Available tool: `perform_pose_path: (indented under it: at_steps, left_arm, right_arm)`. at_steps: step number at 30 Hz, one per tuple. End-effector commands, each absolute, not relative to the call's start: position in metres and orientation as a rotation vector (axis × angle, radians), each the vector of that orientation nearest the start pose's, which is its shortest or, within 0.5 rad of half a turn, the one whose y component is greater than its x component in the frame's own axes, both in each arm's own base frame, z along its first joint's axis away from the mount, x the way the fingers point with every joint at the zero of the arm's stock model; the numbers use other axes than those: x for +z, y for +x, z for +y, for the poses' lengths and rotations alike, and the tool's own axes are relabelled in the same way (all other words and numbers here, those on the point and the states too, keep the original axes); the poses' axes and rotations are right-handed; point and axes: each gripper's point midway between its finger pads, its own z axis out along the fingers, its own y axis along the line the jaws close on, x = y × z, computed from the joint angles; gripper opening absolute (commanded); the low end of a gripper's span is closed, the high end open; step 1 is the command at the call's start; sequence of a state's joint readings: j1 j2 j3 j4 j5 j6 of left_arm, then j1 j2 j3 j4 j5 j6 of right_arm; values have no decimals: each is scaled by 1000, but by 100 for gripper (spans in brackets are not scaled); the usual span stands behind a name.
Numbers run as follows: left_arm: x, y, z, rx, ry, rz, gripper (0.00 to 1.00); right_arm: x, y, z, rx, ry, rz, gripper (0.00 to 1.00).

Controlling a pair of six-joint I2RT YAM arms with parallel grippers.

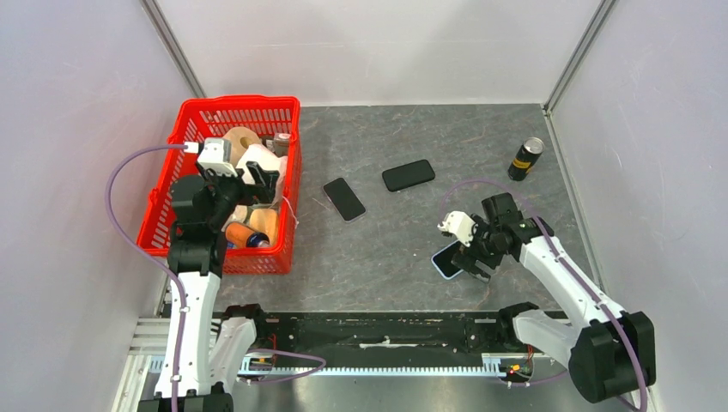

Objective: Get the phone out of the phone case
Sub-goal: Adjust the phone at the center of the board.

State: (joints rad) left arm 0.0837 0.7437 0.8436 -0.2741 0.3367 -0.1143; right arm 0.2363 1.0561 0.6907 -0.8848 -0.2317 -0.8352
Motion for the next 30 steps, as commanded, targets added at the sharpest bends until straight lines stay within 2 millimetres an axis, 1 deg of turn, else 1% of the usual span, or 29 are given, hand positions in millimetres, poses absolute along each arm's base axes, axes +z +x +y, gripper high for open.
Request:
perform_pose_path:
  at_steps: [1, 7, 11, 15, 19, 20, 23, 30]
  left_arm:
    - [304, 300, -30, -262, 77, 1694, 99]
    - [301, 302, -26, -237, 67, 1696, 99]
    - [300, 303, -25, -232, 63, 1695, 99]
    - [298, 304, -25, -231, 63, 1698, 99]
    - [298, 304, -23, -222, 60, 1699, 99]
    - [298, 304, -23, -222, 61, 1697, 99]
    - [299, 304, -23, -221, 61, 1694, 99]
    - [300, 304, -23, -221, 59, 1691, 99]
  right_arm:
    - [61, 197, 65, 105, -1440, 2262, 97]
    - [49, 195, 78, 39, -1508, 2180, 97]
    - [46, 203, 81, -40, -1534, 2116, 97]
    - [42, 208, 92, -67, -1584, 2076, 97]
    - [33, 215, 104, -61, -1635, 2062, 97]
    - [31, 220, 103, -98, -1635, 2067, 97]
    - [32, 235, 112, -112, -1606, 2072, 97]
    - [49, 277, 138, -113, -1506, 2095, 97]
